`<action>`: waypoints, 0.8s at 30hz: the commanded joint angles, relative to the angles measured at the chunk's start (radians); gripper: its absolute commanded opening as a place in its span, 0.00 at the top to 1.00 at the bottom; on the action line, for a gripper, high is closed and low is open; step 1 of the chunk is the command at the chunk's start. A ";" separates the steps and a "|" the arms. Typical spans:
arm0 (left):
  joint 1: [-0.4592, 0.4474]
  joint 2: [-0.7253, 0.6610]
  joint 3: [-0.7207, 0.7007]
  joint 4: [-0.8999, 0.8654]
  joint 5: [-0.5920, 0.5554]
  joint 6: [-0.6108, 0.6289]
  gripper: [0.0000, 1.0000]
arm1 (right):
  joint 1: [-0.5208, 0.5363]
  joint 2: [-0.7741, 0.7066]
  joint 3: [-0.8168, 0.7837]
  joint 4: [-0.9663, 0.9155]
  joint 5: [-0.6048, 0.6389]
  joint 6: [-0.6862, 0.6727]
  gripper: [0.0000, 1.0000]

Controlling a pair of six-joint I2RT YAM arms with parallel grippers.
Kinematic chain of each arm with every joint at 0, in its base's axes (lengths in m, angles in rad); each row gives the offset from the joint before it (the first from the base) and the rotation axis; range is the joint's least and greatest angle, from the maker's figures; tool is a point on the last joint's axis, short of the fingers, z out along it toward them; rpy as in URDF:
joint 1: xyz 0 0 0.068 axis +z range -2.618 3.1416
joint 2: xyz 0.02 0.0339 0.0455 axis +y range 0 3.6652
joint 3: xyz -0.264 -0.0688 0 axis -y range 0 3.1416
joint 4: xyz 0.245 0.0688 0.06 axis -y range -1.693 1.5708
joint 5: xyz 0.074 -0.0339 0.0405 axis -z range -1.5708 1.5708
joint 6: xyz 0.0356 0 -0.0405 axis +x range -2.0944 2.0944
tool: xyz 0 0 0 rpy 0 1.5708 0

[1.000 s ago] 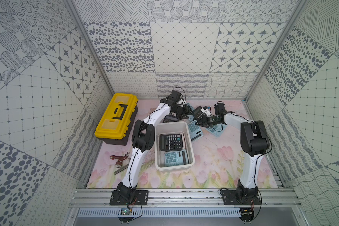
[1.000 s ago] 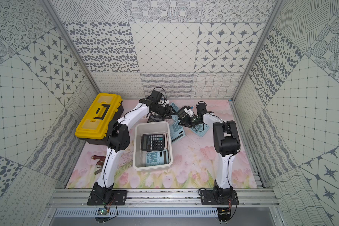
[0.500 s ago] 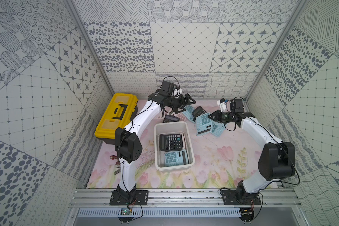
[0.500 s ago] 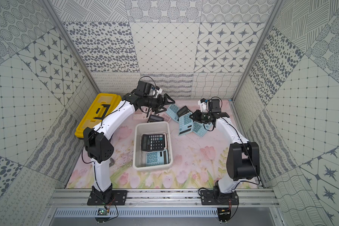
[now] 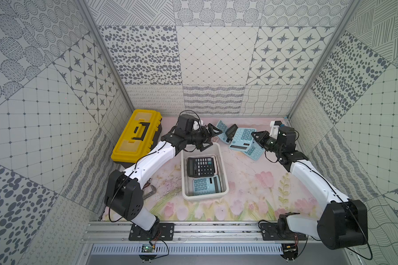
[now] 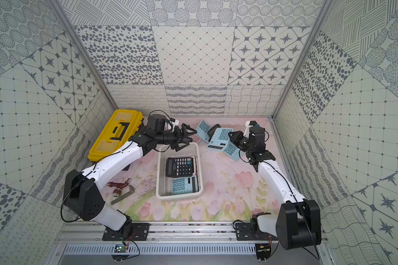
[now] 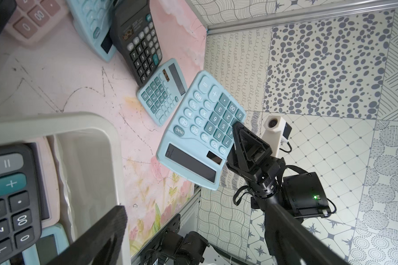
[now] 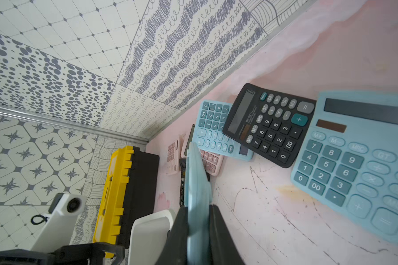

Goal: Put the calculator in the storage box
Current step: Pick up the calculator from the center of the board.

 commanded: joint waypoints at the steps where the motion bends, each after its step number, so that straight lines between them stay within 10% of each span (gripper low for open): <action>1: -0.034 -0.072 -0.132 0.344 -0.047 -0.251 0.03 | 0.063 -0.051 -0.045 0.255 0.111 0.144 1.00; 24: -0.063 -0.133 -0.278 0.605 -0.103 -0.485 0.38 | 0.311 -0.077 -0.150 0.576 0.383 0.292 1.00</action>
